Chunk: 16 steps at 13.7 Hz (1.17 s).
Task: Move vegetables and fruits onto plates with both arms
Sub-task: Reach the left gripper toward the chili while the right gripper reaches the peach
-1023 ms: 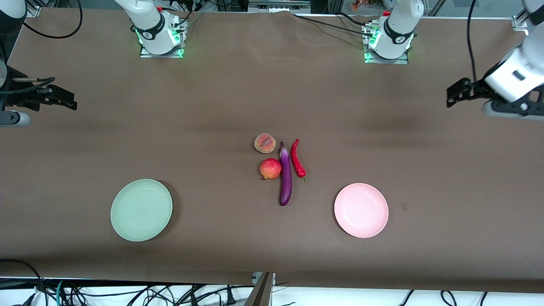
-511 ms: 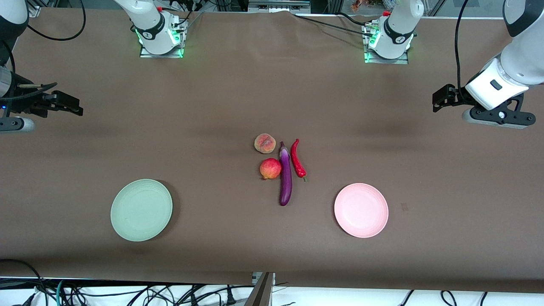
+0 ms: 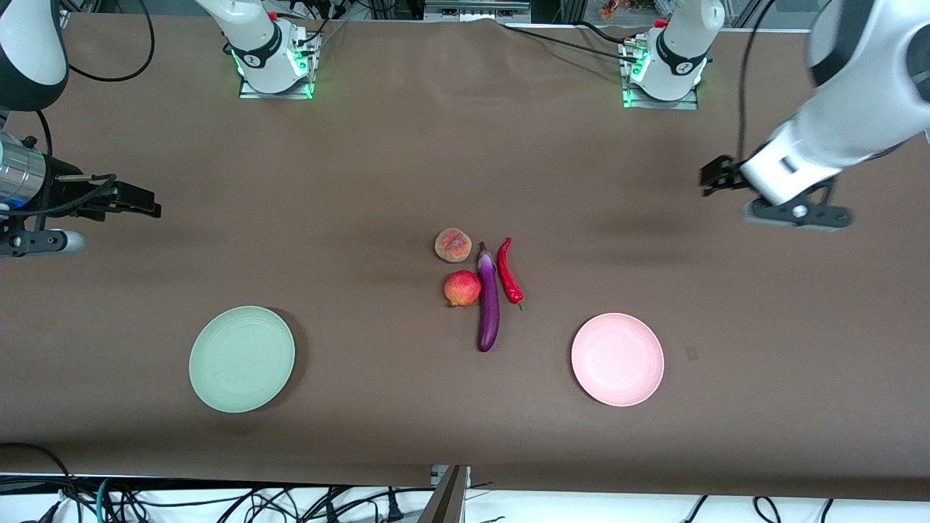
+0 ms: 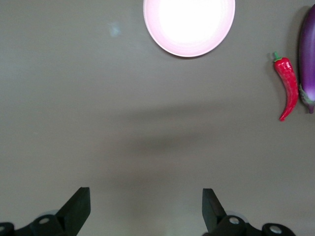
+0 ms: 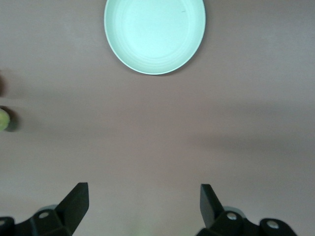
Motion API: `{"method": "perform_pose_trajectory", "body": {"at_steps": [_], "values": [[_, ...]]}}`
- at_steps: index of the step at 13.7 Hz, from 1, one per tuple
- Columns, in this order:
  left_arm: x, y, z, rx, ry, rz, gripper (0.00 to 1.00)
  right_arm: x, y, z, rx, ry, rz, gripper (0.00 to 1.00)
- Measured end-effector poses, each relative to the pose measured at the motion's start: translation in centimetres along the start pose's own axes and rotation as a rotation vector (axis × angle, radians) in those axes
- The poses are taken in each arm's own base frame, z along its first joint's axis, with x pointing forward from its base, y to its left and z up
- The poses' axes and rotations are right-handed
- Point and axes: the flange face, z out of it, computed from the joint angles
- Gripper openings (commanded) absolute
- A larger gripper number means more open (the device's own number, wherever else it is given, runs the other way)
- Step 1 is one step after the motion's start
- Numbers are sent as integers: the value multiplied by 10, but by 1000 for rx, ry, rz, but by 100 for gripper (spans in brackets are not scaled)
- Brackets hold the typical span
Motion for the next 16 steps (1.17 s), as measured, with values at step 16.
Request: {"method": "perform_pose_trajectory", "body": {"at_steps": [16], "values": [[120, 242, 272, -190, 49, -618, 71, 77, -226, 196, 137, -17, 50, 100]]}}
